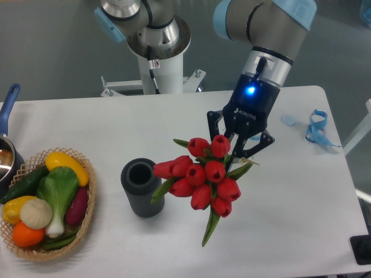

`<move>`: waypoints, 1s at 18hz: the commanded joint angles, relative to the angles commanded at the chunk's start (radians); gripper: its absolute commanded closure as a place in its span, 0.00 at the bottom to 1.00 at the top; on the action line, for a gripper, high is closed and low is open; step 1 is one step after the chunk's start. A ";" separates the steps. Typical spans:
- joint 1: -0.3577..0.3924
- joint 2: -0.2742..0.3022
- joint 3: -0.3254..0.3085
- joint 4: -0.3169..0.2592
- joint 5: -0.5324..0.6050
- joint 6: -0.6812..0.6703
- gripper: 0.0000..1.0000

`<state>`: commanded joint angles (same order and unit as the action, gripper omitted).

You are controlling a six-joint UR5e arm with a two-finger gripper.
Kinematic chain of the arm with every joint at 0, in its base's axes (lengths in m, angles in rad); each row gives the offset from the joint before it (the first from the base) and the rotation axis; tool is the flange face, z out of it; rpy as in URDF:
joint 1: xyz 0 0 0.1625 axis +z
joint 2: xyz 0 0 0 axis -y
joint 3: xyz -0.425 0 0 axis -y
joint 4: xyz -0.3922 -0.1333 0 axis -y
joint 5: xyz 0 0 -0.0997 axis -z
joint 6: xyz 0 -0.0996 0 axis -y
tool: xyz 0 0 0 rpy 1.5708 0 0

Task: Insert the flowers into the vase
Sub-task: 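Carry the red tulip bunch in the gripper toward the grey vase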

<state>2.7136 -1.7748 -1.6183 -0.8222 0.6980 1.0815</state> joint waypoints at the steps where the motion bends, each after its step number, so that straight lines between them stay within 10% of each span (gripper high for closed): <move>1: -0.003 0.000 -0.011 0.003 0.000 0.003 0.92; 18: -0.060 -0.047 -0.012 0.064 -0.245 0.009 0.92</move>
<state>2.6539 -1.8223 -1.6306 -0.7578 0.4529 1.0906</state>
